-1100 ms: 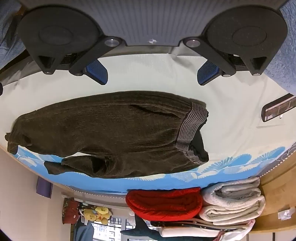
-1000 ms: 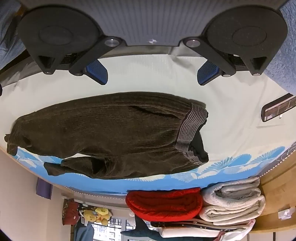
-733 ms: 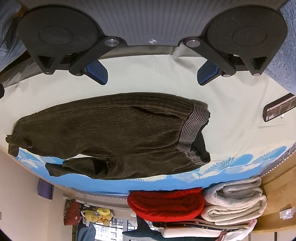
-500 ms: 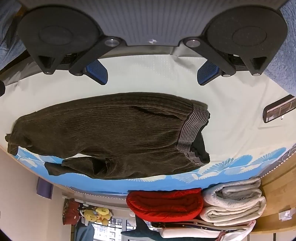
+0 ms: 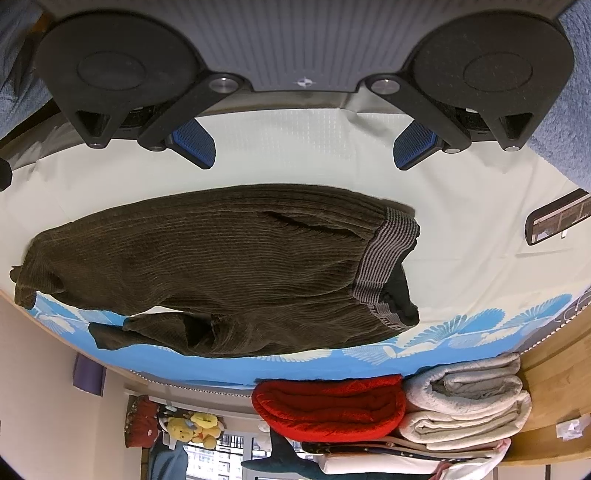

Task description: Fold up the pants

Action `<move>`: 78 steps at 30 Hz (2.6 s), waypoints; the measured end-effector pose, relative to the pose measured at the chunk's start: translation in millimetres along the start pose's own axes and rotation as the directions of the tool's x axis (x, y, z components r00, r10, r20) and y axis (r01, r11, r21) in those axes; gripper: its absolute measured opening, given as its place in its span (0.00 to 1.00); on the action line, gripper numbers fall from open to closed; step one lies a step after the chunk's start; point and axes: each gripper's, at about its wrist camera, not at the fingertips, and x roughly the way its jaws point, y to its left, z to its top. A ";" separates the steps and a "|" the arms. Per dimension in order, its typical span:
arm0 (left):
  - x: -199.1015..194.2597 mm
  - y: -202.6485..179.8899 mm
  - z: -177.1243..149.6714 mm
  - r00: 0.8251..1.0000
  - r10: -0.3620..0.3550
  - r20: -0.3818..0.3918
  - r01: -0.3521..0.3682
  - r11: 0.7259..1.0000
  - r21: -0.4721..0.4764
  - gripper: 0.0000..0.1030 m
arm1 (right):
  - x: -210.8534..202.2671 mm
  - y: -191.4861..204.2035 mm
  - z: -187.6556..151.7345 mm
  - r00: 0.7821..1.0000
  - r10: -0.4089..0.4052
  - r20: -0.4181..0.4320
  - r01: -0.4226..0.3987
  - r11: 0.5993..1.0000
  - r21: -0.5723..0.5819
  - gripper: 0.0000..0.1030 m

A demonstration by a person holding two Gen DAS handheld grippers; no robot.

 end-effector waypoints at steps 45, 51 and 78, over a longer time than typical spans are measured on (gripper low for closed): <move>1.5 -0.1 -2.0 1.000 0.000 -0.004 0.000 1.000 -0.002 1.00 | 1.9 -0.3 -3.2 1.000 0.006 -0.013 -0.006 1.000 0.004 0.99; 3.4 -1.3 -4.4 1.000 0.001 -0.006 -0.001 1.000 -0.002 1.00 | 1.9 -0.3 -3.2 1.000 0.006 -0.013 -0.006 1.000 0.004 0.99; 8.1 13.6 14.2 0.999 -0.037 -0.028 0.033 0.994 -0.108 1.00 | 30.3 -22.0 5.8 0.998 0.039 -0.043 -0.033 0.990 0.135 0.99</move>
